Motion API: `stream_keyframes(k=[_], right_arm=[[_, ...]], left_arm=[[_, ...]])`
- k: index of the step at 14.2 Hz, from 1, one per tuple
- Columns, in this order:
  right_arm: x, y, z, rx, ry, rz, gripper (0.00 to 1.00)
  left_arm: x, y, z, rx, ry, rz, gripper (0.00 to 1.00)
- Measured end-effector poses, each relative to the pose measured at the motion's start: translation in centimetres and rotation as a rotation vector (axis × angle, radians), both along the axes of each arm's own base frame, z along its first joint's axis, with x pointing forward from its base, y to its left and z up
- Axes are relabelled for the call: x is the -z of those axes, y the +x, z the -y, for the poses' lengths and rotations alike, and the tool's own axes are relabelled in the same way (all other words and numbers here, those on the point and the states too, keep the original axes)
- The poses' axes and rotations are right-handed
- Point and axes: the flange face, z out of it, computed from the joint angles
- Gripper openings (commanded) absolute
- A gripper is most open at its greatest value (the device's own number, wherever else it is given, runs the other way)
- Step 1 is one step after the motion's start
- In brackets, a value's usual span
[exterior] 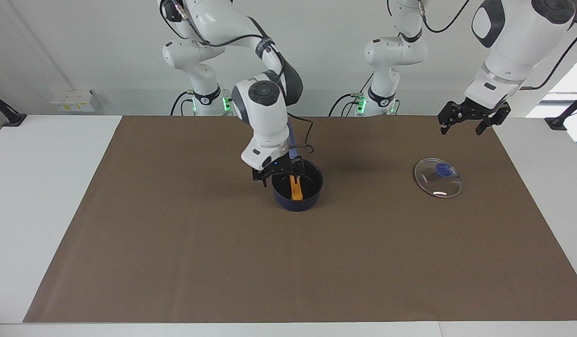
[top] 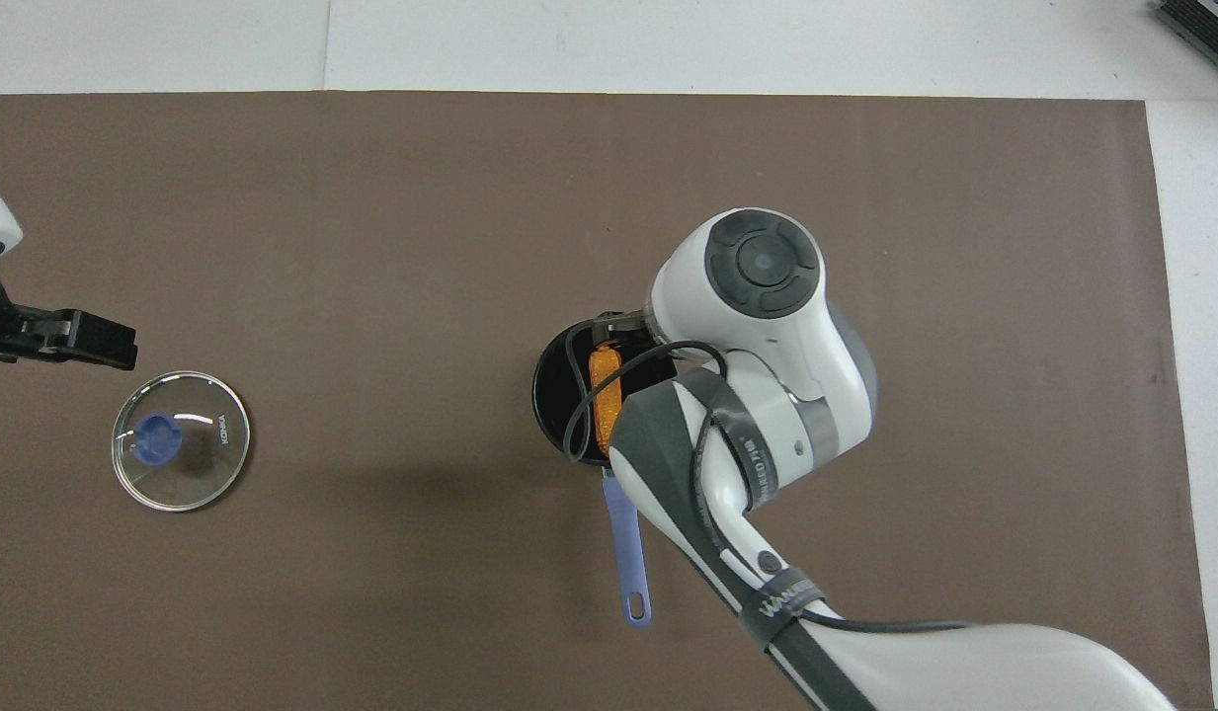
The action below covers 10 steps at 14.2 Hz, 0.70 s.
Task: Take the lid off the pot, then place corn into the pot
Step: 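Lower the corn into the pot with the right gripper, then open the right gripper and withdraw it from the pot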
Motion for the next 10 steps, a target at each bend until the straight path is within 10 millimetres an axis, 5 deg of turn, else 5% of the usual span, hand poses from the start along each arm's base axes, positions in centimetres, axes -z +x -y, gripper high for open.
stream_keyframes(k=[6, 10], right_arm=[[-10.2, 0.3, 11.6, 0.098, -0.036, 0.076, 1.0], [-17.0, -1.2, 19.5, 0.096, -0.053, 0.065, 1.0]], left_arm=[[-1.5, -0.3, 0.5, -0.052, -0.025, -0.001, 1.0], [-3.1, 0.3, 0.4, -0.03, -0.028, -0.006, 1.0]])
